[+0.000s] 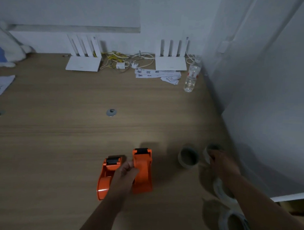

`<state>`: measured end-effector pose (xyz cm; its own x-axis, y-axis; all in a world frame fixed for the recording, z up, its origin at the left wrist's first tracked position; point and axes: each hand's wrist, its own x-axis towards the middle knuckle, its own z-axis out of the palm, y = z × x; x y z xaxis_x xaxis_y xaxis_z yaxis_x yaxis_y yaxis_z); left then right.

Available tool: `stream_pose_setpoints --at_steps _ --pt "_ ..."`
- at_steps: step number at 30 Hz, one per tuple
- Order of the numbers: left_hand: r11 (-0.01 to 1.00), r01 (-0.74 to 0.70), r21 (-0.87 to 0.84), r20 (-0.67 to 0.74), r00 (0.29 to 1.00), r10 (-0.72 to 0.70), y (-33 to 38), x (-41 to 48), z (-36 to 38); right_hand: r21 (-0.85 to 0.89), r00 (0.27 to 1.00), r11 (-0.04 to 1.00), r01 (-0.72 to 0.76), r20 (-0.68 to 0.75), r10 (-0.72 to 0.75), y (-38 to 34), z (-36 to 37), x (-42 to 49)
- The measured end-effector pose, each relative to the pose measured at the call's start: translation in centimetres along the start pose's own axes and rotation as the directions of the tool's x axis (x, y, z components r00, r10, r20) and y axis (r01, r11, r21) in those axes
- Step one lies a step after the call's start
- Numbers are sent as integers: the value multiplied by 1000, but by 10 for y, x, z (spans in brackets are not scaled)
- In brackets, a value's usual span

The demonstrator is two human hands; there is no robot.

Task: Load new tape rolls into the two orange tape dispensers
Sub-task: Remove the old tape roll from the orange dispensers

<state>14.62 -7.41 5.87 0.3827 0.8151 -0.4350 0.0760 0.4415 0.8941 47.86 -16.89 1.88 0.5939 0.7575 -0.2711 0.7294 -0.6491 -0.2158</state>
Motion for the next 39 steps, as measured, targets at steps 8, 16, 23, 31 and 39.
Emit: stream_pose_setpoints --at_steps 8,16,23,31,39 --pt "1000 1 -3 -12 1000 -1 0 -1 4 -21 998 999 -23 56 25 2 7 -2" --pt "1000 -2 -13 -30 1000 2 6 -8 1 76 997 997 -7 -80 13 -17 2 -16" --pt "998 46 -53 -27 999 -47 9 -7 -2 508 999 860 -50 43 33 -111 56 -66" --pt "1000 8 1 7 1000 -8 4 -12 -11 811 858 286 -511 501 110 -172 114 -98" --pt "987 -27 156 -5 1000 28 -18 -1 -24 827 851 200 -525 512 116 -176 131 -102"
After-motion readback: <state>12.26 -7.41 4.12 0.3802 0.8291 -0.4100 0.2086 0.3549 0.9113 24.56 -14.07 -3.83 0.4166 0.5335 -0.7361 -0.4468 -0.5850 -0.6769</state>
